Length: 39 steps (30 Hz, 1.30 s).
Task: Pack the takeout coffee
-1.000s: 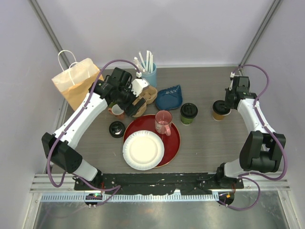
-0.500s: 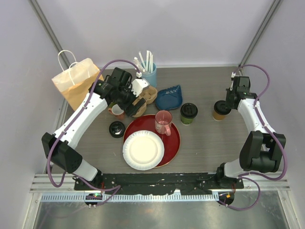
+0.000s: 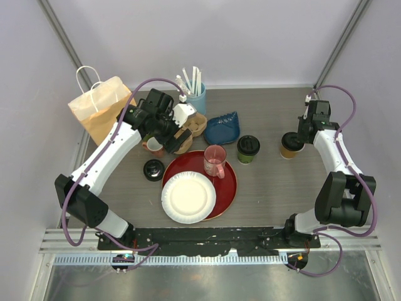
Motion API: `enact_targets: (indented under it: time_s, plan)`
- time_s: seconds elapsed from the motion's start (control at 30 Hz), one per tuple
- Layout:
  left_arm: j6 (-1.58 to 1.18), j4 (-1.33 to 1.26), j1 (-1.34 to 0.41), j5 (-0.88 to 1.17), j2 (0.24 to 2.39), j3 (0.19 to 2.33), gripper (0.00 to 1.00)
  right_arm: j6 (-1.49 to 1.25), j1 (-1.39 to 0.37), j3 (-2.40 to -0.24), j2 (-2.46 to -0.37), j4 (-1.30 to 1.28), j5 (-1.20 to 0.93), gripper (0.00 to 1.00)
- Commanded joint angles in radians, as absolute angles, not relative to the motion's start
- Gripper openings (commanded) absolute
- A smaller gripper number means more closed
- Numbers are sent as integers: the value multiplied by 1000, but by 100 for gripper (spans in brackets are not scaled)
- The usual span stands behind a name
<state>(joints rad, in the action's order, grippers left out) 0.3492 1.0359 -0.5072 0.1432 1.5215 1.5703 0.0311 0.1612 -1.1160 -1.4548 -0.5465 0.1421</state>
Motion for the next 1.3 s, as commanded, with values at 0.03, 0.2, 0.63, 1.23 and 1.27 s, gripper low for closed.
enact_targets:
  time_s: [0.03, 0.2, 0.63, 1.23, 1.27]
  plan:
    - [367, 1020, -502, 167, 1500, 1598, 88, 25, 167, -1117, -1468, -531, 138, 1]
    - [371, 1019, -502, 170, 1503, 1597, 88, 25, 169, -1121, -1447, -549, 167, 1]
    - [377, 1019, -500, 167, 1500, 1595, 88, 32, 170, -1129, -1442, -560, 180, 1]
    - [367, 1015, -502, 198, 1503, 1611, 88, 9, 181, -1101, -1445, -537, 140, 26]
    - [365, 1017, -500, 204, 1503, 1612, 88, 8, 179, -1107, -1440, -538, 138, 30]
